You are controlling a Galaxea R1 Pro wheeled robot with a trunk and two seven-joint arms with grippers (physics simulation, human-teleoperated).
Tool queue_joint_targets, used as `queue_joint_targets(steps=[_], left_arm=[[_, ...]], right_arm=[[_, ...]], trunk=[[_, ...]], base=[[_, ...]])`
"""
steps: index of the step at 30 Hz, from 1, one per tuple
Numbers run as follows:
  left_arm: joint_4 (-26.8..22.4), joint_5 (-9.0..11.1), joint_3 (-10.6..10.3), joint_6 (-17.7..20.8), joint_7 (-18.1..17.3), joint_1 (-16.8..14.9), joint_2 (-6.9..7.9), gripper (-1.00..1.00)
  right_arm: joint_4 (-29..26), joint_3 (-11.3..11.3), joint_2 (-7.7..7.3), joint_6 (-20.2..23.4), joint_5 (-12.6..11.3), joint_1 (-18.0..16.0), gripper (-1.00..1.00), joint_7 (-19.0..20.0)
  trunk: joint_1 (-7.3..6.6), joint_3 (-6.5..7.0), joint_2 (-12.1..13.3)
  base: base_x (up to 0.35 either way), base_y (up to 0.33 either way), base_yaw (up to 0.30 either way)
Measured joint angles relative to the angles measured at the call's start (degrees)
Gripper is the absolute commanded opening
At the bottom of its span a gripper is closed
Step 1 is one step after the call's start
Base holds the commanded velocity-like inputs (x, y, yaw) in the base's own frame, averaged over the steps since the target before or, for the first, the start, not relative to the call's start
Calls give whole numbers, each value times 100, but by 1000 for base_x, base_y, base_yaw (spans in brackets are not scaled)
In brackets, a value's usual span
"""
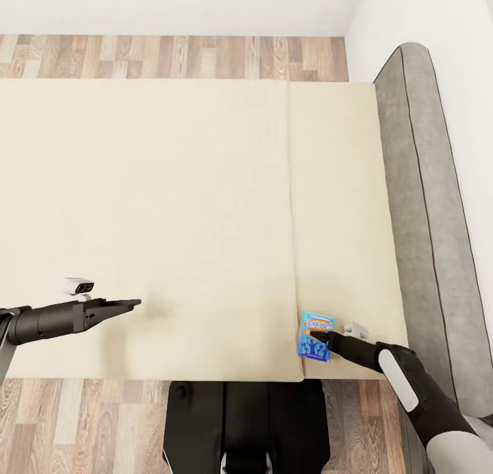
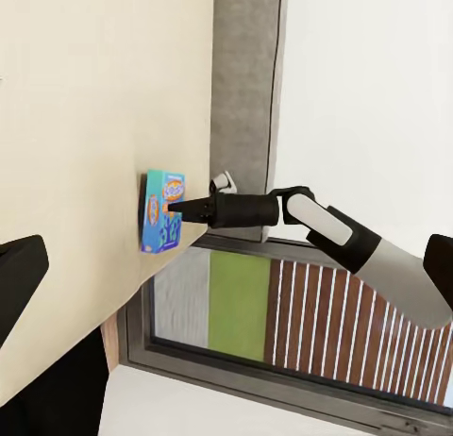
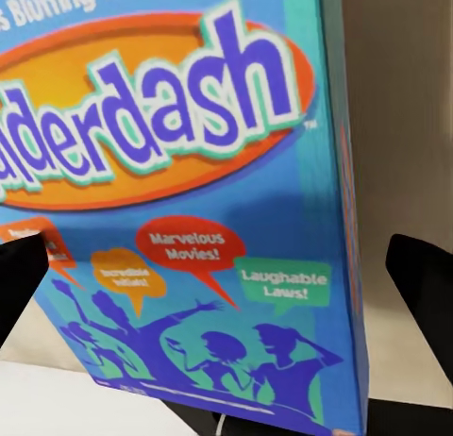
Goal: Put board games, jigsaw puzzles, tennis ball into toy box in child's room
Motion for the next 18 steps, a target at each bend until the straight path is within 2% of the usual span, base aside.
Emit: queue_joint_targets(steps=[7, 12, 18], left_arm=[[0, 0, 0, 0, 0, -1, 0, 100], [-1, 0, 1, 0, 1, 0, 0, 100], [-1, 1, 0, 0, 0, 2, 0, 100]], right_arm=[[-1, 2, 5, -4, -8, 0, 100, -4], [3, -76, -9, 26, 7, 1, 100, -8], [4, -43, -41, 11, -7, 1, 100, 2]], trunk=[[0, 0, 0], [0, 0, 0], [-1, -1, 0]], base=[[0, 3, 0], [0, 60, 0], [0, 16, 0]])
